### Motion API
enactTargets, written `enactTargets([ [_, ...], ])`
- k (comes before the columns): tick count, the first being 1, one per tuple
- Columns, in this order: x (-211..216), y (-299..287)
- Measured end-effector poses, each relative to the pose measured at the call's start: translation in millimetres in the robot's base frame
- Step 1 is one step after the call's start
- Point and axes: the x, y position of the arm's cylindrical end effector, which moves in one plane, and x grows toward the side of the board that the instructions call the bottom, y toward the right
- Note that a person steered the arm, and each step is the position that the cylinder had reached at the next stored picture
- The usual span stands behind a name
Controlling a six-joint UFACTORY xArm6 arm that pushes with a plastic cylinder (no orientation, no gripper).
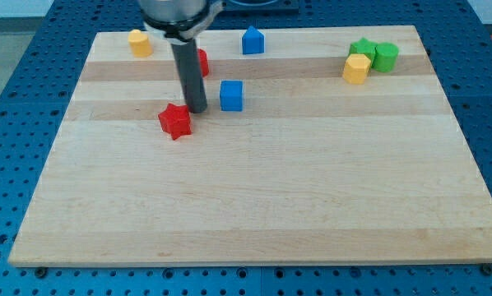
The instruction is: Push the red star and cube in opposite directions
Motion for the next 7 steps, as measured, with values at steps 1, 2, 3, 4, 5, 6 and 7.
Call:
enactTargets([
  [1,-1,25],
  [2,-14,36],
  [3,-29,47],
  [4,-30,76],
  [5,-33,99],
  [6,-50,101],
  [7,-66,101],
])
